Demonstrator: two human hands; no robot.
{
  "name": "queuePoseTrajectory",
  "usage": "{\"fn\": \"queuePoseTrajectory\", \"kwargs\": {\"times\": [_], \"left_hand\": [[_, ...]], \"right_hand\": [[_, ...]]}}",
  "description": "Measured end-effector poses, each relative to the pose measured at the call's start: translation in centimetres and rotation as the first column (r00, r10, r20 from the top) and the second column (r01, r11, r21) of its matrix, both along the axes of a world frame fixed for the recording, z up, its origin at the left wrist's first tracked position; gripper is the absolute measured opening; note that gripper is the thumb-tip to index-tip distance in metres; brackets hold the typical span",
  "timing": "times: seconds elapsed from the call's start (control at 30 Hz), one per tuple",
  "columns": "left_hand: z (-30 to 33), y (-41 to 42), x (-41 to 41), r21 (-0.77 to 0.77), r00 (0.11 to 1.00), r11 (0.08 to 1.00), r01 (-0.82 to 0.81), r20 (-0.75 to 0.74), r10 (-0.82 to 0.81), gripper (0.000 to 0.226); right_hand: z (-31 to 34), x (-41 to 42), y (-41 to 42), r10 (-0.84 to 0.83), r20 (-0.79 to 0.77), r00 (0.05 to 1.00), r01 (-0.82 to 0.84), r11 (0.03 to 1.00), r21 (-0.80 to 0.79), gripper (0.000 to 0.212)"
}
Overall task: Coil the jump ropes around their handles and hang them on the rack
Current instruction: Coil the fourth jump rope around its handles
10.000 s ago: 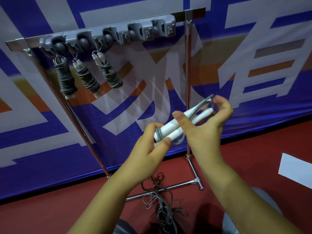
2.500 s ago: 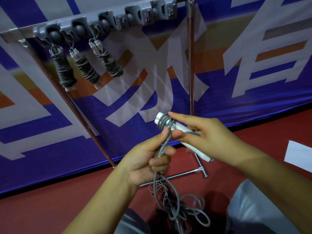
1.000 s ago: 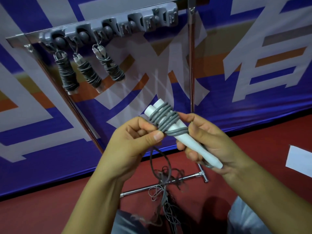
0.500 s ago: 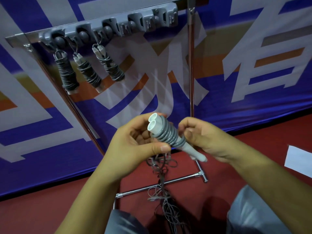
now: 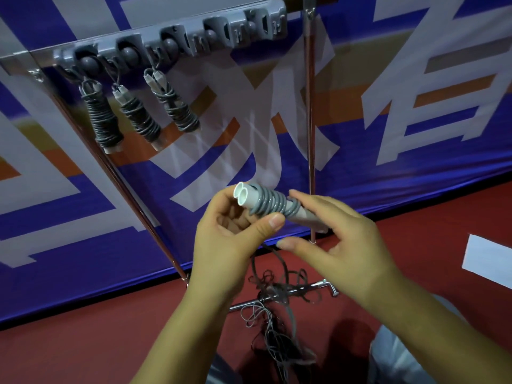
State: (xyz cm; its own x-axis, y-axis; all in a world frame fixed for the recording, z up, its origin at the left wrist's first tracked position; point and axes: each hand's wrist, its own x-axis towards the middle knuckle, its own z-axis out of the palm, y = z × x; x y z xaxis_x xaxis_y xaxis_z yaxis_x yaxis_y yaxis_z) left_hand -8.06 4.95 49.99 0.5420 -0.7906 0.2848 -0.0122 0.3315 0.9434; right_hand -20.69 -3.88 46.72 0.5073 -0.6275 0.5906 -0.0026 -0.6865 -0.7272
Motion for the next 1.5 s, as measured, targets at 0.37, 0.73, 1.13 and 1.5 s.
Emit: {"fn": "queuePoseTrajectory", "kwargs": {"times": [0.37, 0.73, 1.13, 1.5], "left_hand": [[0.3, 0.1, 0.2, 0.157, 0.989, 0.981, 0.116, -0.108, -0.1, 0.04], [1.4, 0.9, 3.3, 0.309, 0.822, 0.762, 0.569, -0.24, -0.517, 0.038], [0.4, 0.7, 3.4, 0.479, 0.87, 0.727, 0.491, -0.241, -0.43, 0.012], [-0.5, -0.3, 3.1, 0.26, 0.928, 0.901, 0.346, -0.239, -0.287, 0.017]], "right_hand": [[0.4, 0.0, -0.7, 0.175, 0.061, 0.983, -0.185, 0.914, 0.362, 0.032], [1.6, -1.2, -0.1, 0.227, 0.126, 0.966, -0.256, 0.745, 0.616, 0.025], [0.8, -0.8, -0.2, 0.169, 0.15, 0.974, -0.223, 0.607, 0.763, 0.025], [2.3, -1.2, -1.8, 0.306, 0.268, 0.914, -0.387, 0.456, 0.801, 0.022]]}}
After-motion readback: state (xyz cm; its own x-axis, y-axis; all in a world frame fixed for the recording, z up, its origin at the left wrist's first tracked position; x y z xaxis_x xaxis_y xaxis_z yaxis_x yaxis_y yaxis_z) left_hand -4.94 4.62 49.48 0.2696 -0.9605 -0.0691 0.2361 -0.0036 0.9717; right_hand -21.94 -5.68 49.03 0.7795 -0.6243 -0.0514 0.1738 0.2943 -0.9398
